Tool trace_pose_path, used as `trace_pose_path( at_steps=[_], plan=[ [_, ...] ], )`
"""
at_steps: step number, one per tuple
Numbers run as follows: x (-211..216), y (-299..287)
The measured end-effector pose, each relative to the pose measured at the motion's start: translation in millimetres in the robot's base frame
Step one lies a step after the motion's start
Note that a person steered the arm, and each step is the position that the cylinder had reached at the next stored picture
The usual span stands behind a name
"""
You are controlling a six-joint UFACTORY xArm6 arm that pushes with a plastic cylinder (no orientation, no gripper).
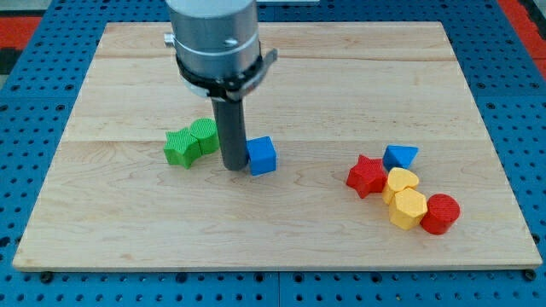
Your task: Push the green star along with green circle towards slightly down
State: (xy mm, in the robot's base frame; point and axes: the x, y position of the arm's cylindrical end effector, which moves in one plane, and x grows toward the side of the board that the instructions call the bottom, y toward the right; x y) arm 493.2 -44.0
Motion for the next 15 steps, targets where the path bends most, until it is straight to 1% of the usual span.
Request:
trace_pose_path(
  at_steps=[1,2,3,4,5,7,8,9,10,12,13,14,15],
  plan=[
    [3.8,22.4],
    [-2.1,-1.7],
    [28.0,-57.9],
    [33.7,-127.2],
    [5.2,-111.0],
    [-49.2,-103.1],
    [-50.6,-79.0],
    [-56.7,-111.1],
    [-78.1,-114.5],
    [-81.0,-21.2],
    [-81.0,15.6],
    [-76.7,24.4],
    [-49.7,16.5]
  ],
)
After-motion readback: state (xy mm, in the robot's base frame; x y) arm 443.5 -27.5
